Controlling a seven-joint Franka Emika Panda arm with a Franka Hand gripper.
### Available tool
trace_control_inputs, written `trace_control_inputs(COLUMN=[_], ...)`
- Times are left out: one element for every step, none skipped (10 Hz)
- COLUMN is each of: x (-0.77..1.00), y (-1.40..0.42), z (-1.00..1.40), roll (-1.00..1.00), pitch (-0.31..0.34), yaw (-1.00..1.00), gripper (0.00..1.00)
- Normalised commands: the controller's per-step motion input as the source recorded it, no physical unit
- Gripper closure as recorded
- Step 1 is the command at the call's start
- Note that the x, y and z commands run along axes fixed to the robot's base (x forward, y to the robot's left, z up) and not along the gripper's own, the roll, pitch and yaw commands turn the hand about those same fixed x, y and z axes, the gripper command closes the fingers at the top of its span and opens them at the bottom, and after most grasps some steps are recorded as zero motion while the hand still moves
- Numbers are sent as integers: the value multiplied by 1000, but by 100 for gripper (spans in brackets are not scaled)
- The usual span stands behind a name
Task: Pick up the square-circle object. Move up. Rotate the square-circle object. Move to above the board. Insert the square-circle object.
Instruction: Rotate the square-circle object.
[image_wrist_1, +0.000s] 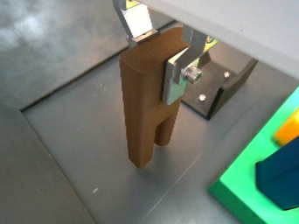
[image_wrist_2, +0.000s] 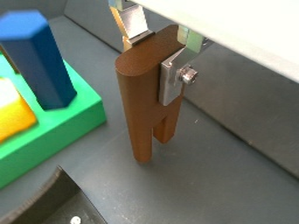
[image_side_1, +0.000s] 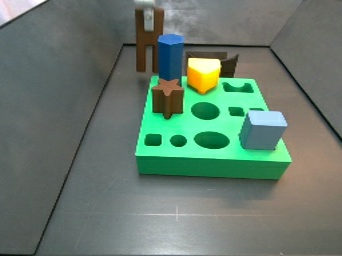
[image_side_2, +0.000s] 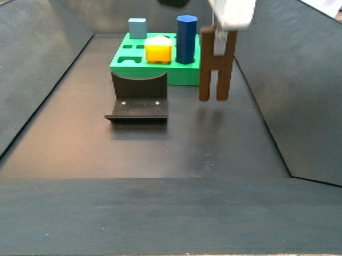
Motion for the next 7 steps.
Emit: trace_control_inputs(x=[15, 15, -3, -3, -8, -3, -2], y=[18, 18, 16, 16, 16, 16, 15], z=[-445, -222, -193, -193, -196, -194, -193], roll=[-170, -167, -169, -169, -169, -169, -169], pitch=[-67, -70, -52, -52, -49, -51, -51], yaw=[-31, -31, -30, -30, -30, -31, -31], gripper=[100, 100, 100, 100, 100, 100, 100])
